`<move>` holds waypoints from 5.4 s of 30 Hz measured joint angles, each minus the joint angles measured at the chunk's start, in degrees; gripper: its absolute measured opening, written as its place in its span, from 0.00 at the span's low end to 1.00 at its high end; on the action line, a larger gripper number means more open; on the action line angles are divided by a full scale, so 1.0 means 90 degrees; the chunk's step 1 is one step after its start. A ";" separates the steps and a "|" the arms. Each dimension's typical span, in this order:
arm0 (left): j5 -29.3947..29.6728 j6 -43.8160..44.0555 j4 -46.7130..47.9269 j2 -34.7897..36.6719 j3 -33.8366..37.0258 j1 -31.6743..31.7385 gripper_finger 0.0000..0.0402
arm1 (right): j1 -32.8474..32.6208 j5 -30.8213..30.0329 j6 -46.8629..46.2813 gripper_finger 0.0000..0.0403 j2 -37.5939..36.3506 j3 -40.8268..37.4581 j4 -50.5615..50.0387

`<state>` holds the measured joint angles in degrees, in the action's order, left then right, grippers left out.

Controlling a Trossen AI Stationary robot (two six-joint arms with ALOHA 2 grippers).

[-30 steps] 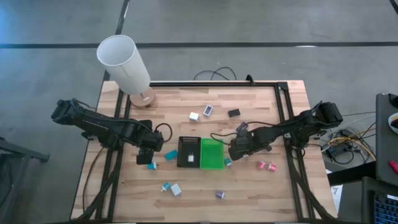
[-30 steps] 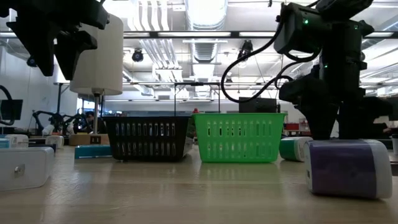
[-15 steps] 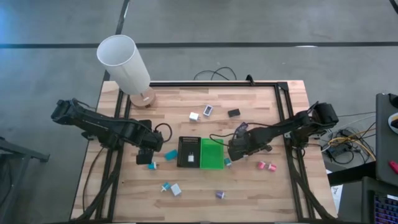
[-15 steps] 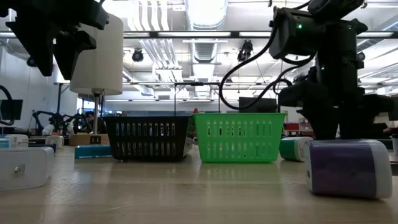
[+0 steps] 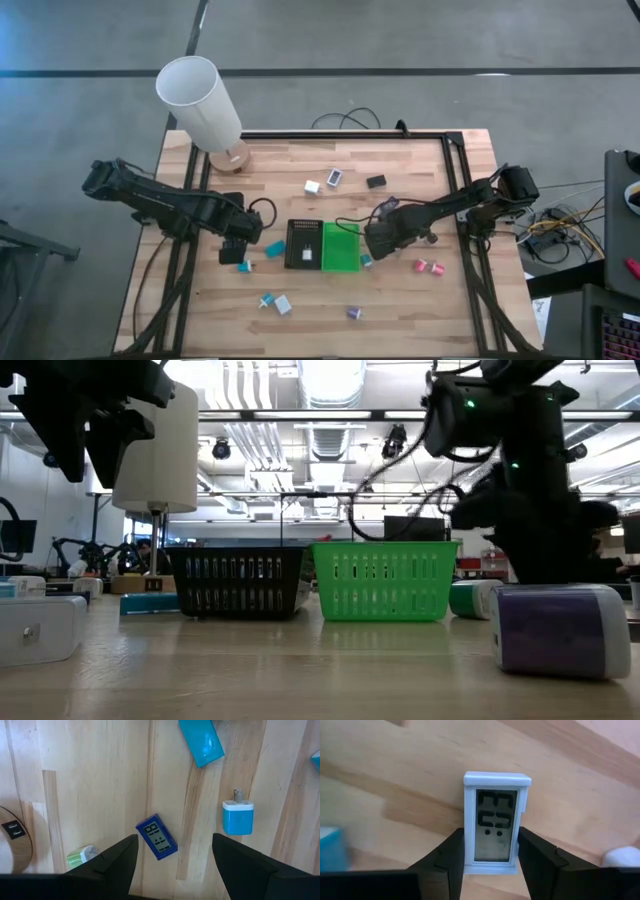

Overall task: Pick & Place Office items
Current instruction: Put the white timer into the green bin, then put the dark blue timer into the green bin

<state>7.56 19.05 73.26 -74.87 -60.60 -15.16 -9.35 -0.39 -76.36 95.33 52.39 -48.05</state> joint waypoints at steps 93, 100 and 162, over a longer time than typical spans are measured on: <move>0.2591 -0.0622 -1.0184 0.3548 0.5297 -0.1187 0.65 | 0.0017 -0.0387 0.5153 0.36 0.0618 0.1777 0.2063; 0.2544 -0.0595 -1.0162 0.3548 0.5306 -0.1188 0.65 | 0.0108 -0.0390 0.5165 0.36 0.1106 0.1975 0.1814; 0.2549 -0.0624 -1.0138 0.3548 0.5309 -0.1183 0.65 | 0.1418 -0.1854 0.4210 0.55 -0.2992 -0.0478 0.0424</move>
<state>30.50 13.43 -17.98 -42.94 -12.82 -25.80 3.41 -17.08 -38.47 68.40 48.09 -44.24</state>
